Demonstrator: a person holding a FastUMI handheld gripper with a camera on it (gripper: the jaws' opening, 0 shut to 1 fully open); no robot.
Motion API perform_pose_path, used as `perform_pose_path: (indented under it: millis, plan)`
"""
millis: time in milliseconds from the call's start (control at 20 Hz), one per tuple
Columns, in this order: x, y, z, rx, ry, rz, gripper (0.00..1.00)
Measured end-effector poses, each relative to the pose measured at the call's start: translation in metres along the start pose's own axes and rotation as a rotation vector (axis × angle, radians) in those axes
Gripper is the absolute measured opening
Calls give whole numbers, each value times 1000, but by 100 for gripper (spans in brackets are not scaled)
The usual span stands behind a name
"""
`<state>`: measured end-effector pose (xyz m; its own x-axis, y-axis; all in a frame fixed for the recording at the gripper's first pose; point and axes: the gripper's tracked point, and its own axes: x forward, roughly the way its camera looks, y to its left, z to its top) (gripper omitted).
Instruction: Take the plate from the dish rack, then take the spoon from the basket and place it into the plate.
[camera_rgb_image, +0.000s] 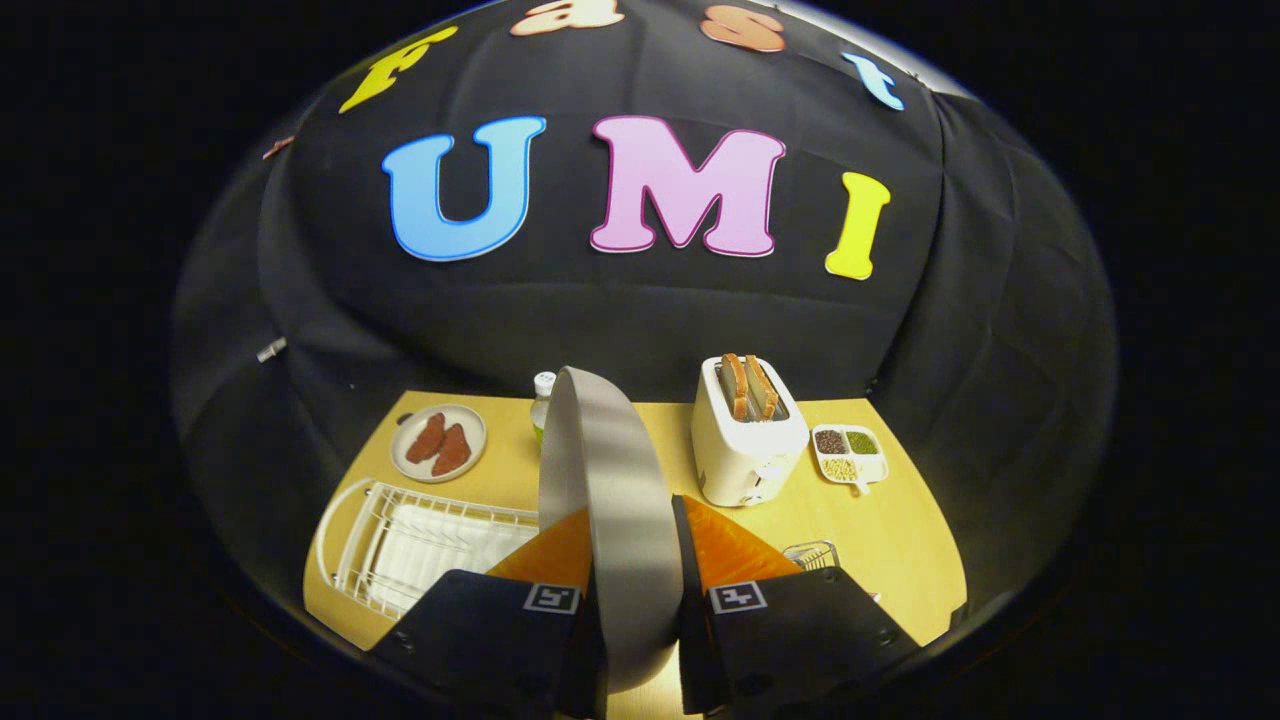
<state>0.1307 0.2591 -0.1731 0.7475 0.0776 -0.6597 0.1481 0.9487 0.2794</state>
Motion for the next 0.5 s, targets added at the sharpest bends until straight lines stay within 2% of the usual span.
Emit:
perform_pose_path:
  millis: [100, 250, 500]
  plan:
    - [-25, -9, -10, 24, 7, 91, 32]
    - [-58, -32, -54, 31, 71, 178, 32]
    - [-88, -79, -165, 135, 255, 201, 32]
